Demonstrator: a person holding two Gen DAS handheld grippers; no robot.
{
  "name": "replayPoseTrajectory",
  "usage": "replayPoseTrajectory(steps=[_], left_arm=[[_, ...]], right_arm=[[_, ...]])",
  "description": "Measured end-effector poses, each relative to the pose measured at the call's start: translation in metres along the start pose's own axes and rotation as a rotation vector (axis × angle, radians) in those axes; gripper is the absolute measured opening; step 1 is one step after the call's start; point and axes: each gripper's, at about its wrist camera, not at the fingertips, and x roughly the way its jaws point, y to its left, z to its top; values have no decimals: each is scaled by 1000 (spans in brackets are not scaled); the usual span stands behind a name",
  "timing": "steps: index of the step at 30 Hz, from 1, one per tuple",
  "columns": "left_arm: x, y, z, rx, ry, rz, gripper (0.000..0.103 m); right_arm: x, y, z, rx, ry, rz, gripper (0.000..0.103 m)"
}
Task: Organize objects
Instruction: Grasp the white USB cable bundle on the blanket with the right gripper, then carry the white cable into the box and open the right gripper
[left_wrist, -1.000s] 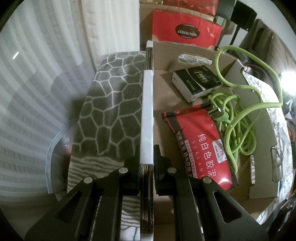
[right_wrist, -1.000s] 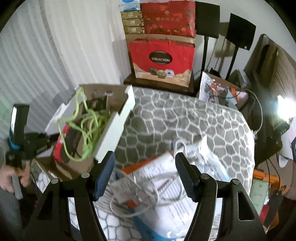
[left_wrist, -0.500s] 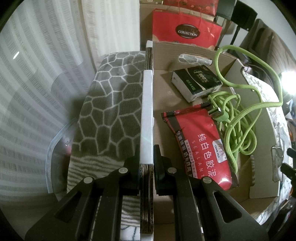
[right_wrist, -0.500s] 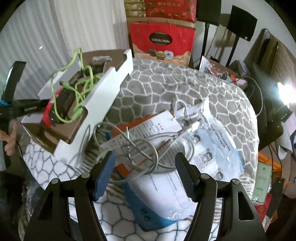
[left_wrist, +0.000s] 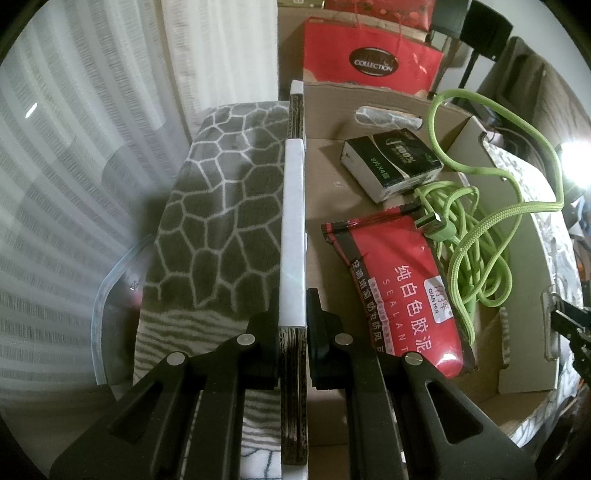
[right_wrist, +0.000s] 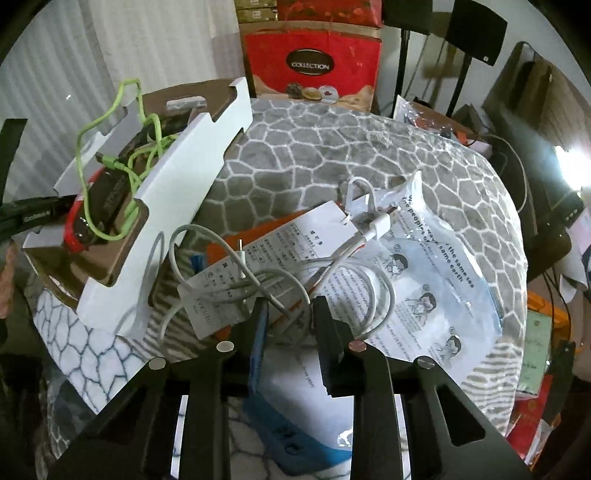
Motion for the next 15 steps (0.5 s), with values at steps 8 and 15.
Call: replayPoseTrajectory(steps=[8,15], left_arm=[[0,0,0,0,0,1,10],[0,-1,0,-1,0,1,10]], right_arm=[[-16,-2,6,17,-38,22,13],[-36,-4,14,30,-81,25,9]])
